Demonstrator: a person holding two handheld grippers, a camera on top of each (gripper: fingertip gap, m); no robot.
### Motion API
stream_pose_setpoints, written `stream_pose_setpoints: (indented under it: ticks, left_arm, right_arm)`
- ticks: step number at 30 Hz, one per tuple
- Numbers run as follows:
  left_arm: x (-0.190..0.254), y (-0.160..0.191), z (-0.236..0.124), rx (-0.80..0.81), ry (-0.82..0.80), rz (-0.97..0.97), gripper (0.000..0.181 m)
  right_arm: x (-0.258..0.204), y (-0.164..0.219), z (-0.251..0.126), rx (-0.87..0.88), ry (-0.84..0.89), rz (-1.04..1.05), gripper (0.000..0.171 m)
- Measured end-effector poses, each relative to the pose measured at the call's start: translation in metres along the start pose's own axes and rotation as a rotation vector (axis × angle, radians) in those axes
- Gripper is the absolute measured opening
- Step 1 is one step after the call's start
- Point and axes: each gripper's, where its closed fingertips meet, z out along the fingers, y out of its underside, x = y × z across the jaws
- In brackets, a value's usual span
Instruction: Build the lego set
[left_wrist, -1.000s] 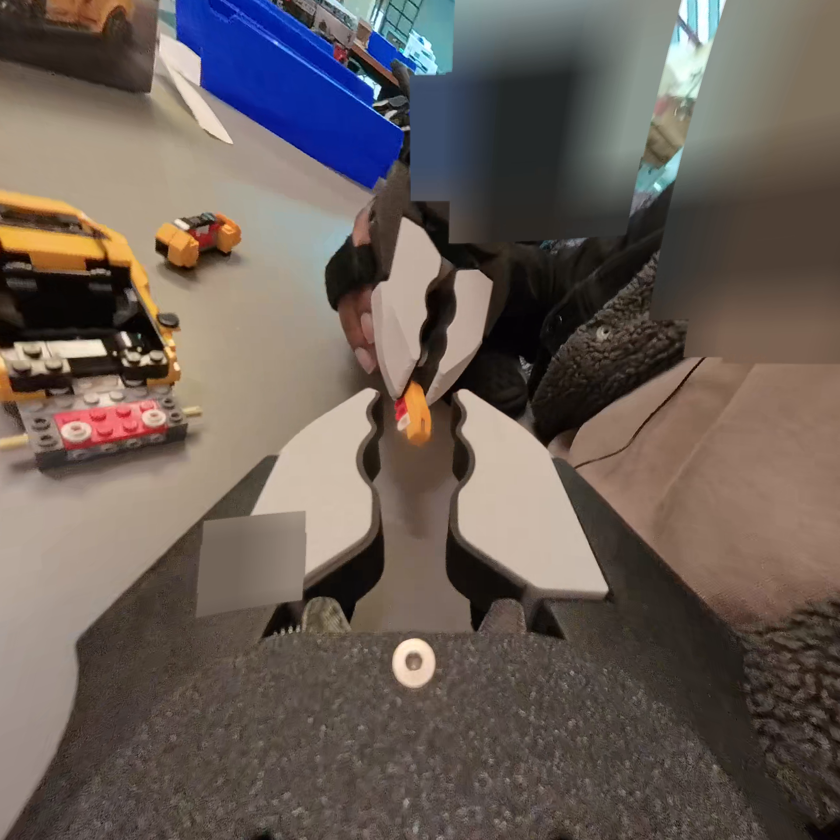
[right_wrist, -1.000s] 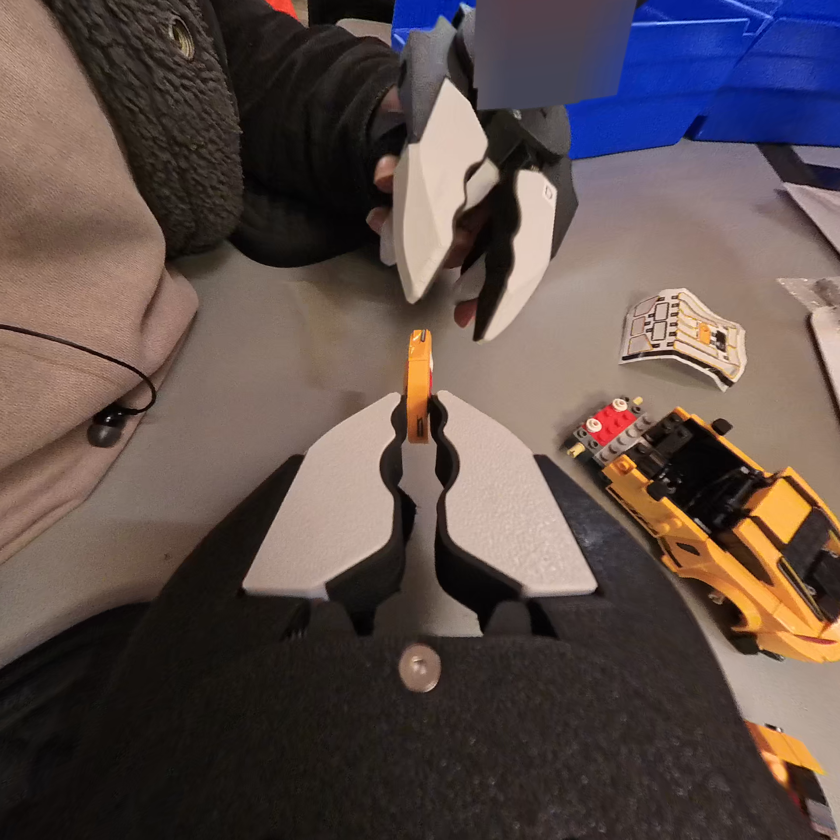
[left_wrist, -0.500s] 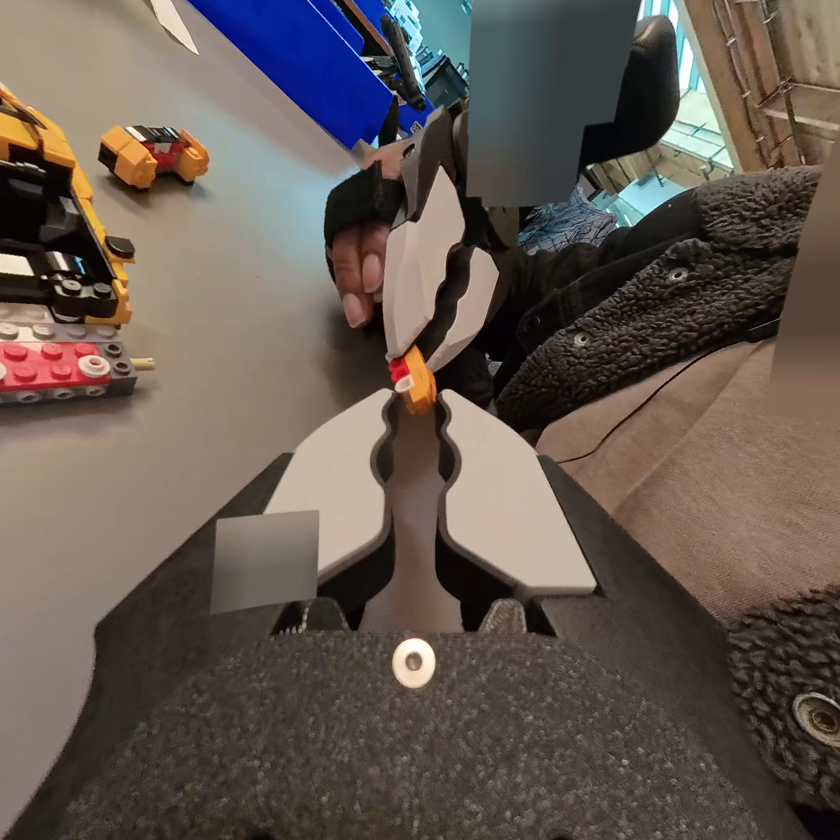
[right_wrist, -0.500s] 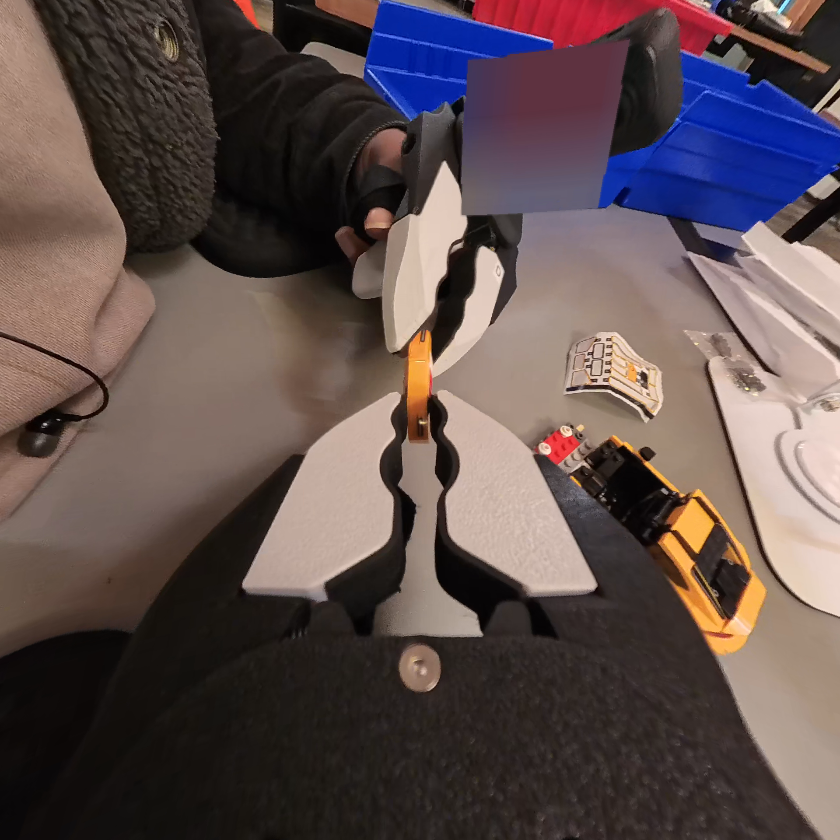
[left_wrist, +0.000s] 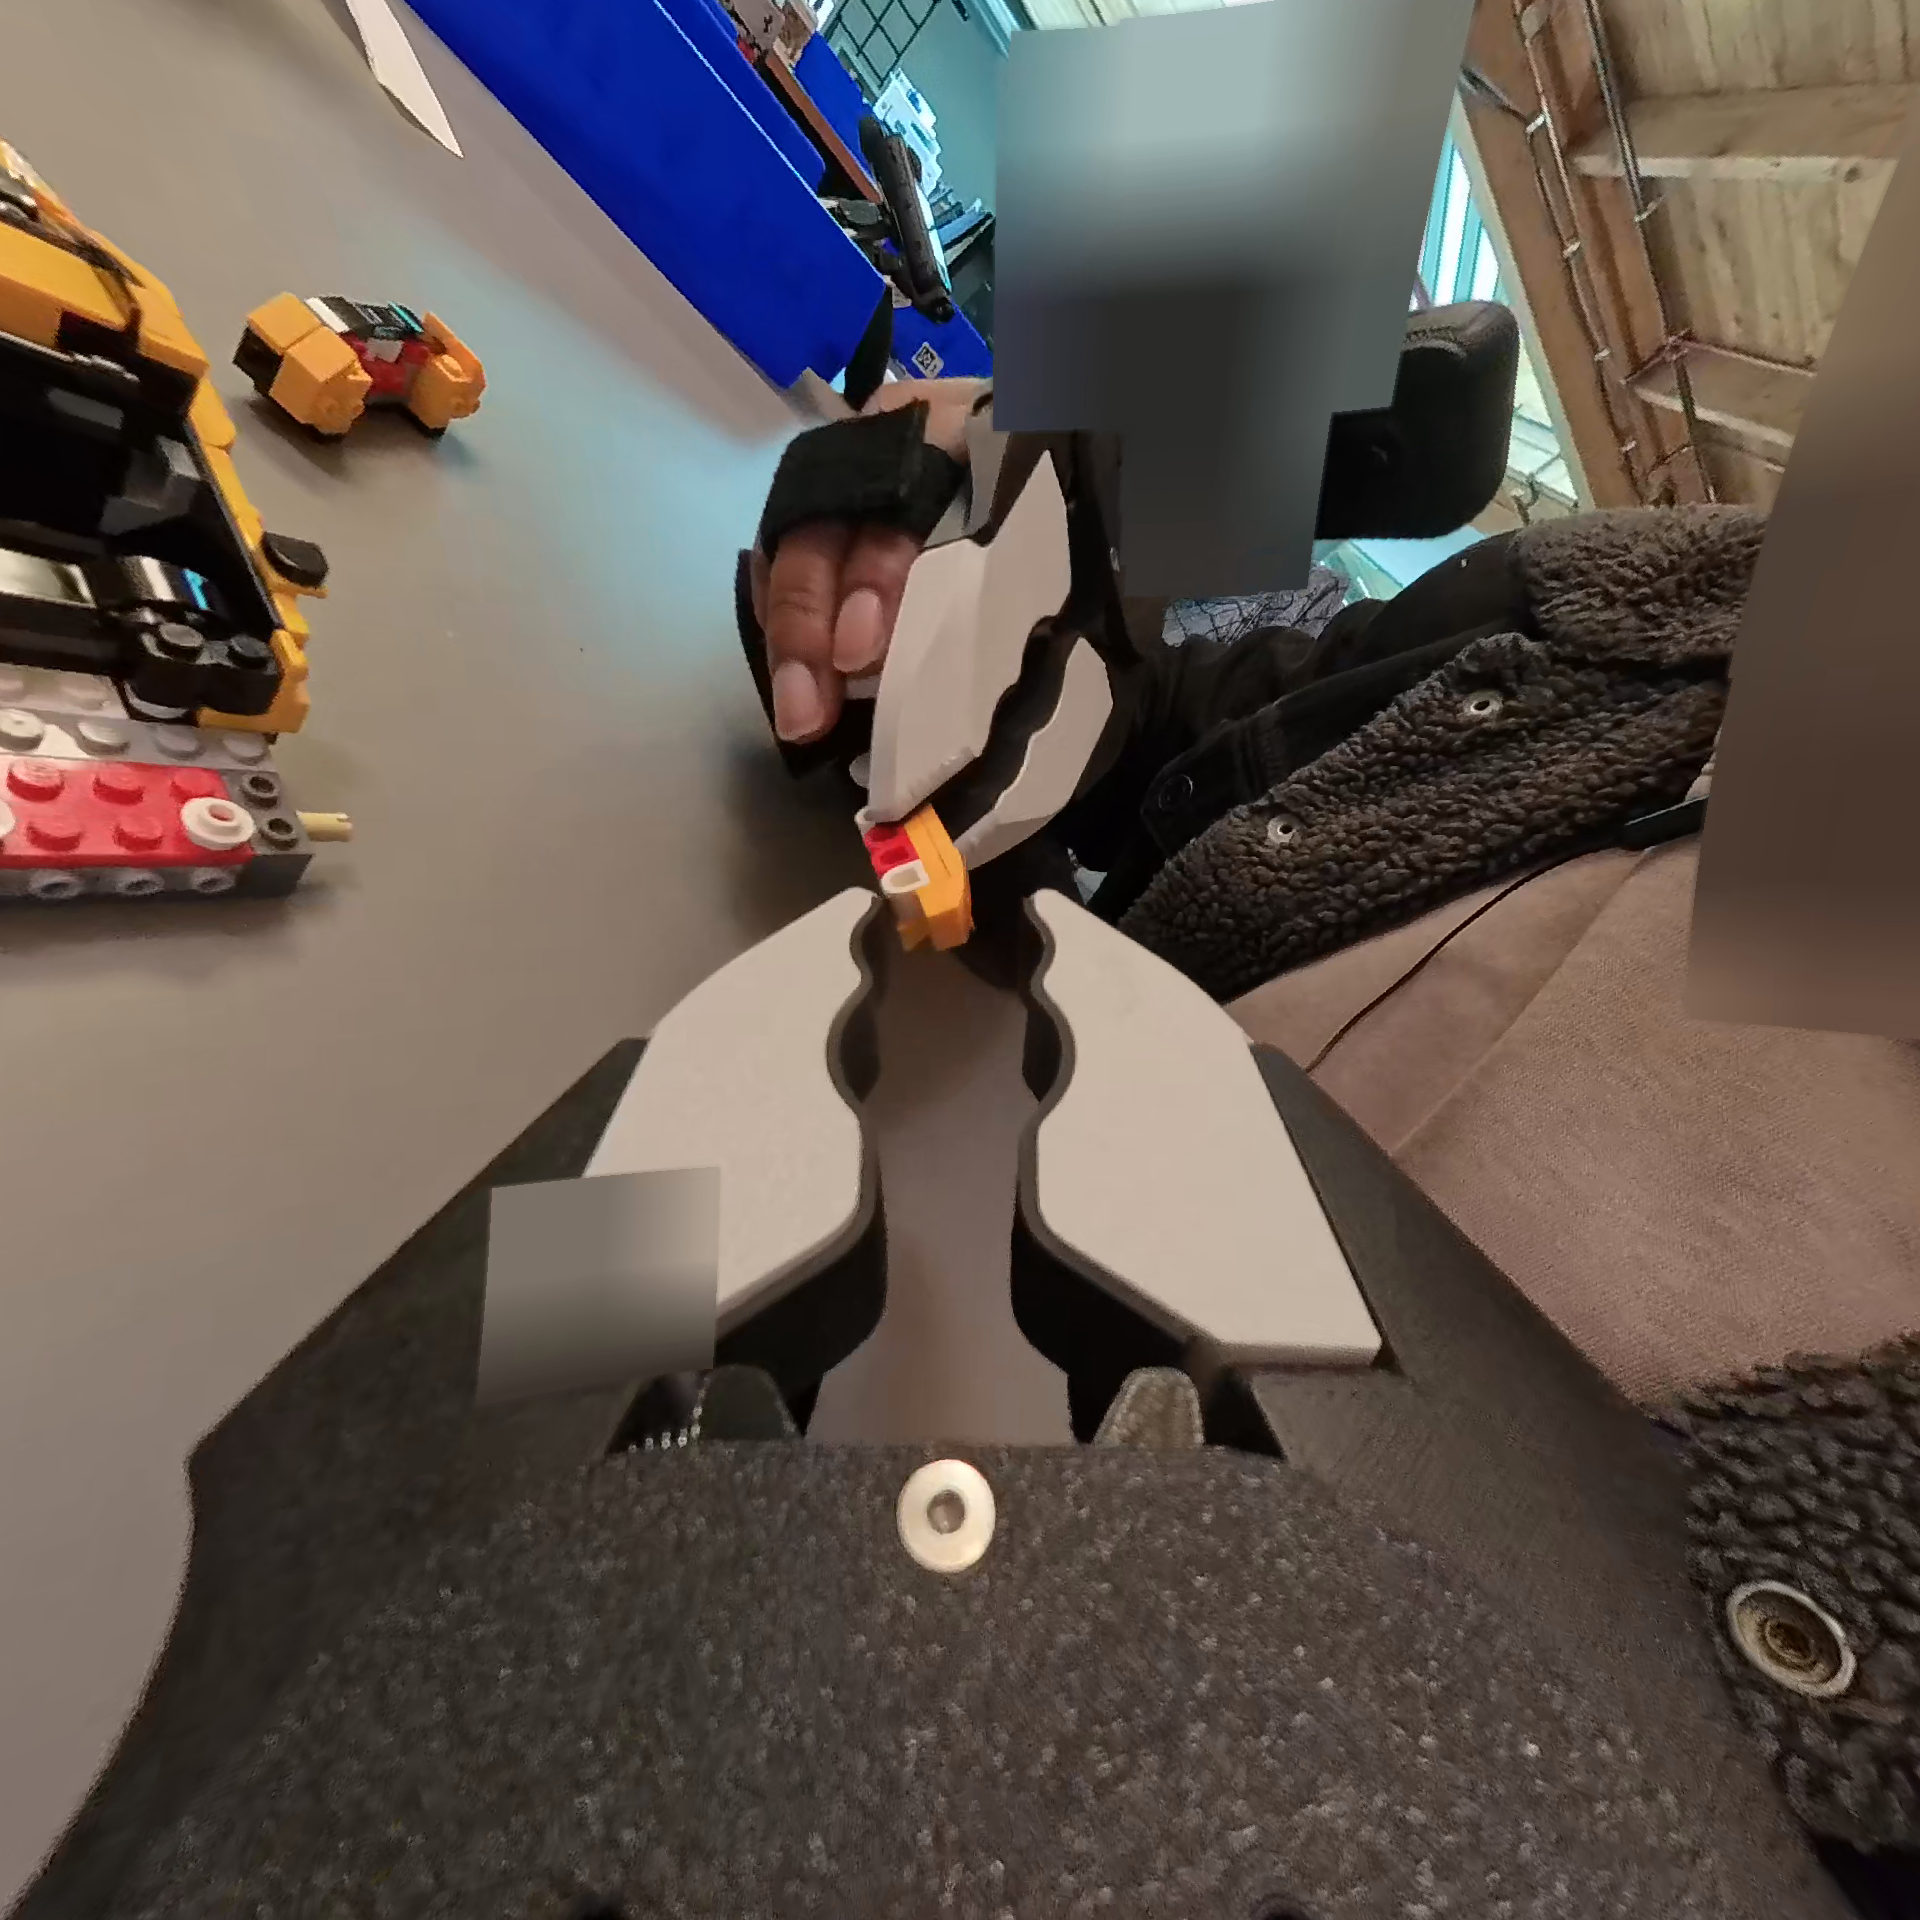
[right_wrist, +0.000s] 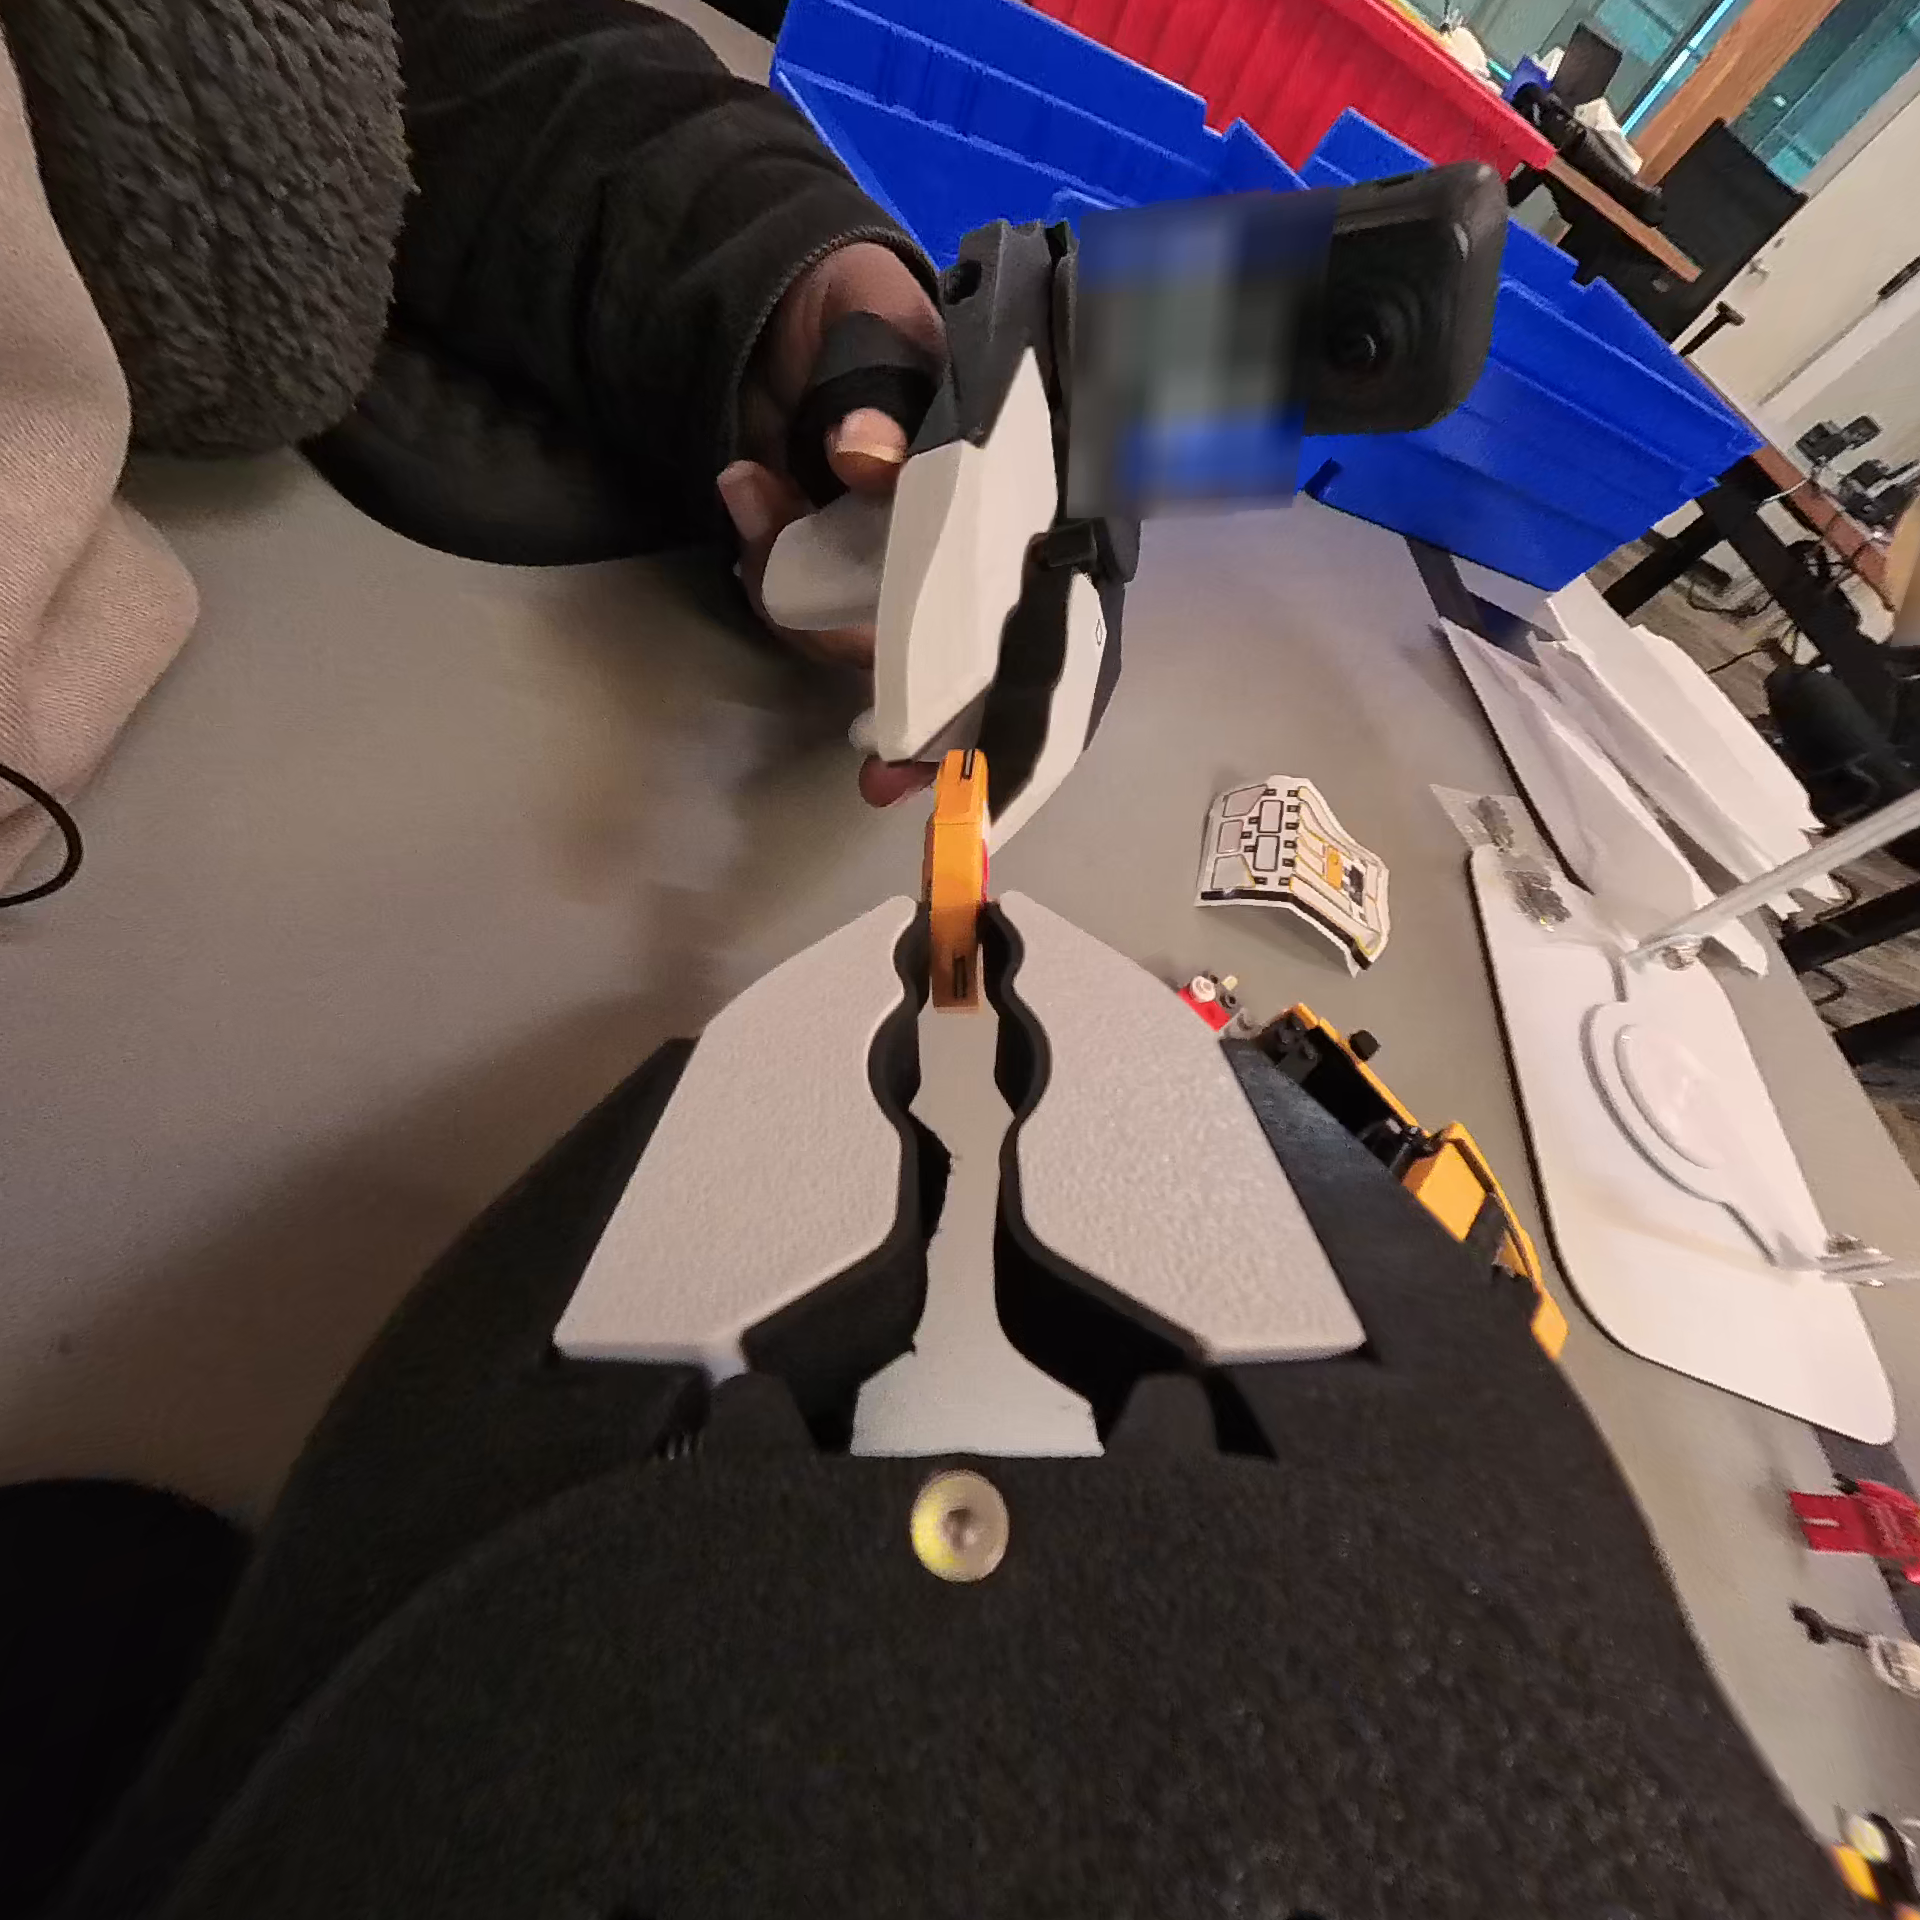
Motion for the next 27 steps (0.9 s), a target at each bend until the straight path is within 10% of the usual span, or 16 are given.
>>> stream_pose_setpoints:
  ticks: [19,27]
  left_arm:
    - [-0.004,-0.010,-0.005,0.067,-0.015,-0.031,0.014]
    - [-0.008,-0.016,-0.008,0.074,-0.125,0.125,0.014]
  right_arm:
    - [0.010,-0.006,0.001,-0.002,0.111,-0.104,0.009]
    - [0.015,-0.012,-0.005,0.096,-0.034,0.318,0.031]
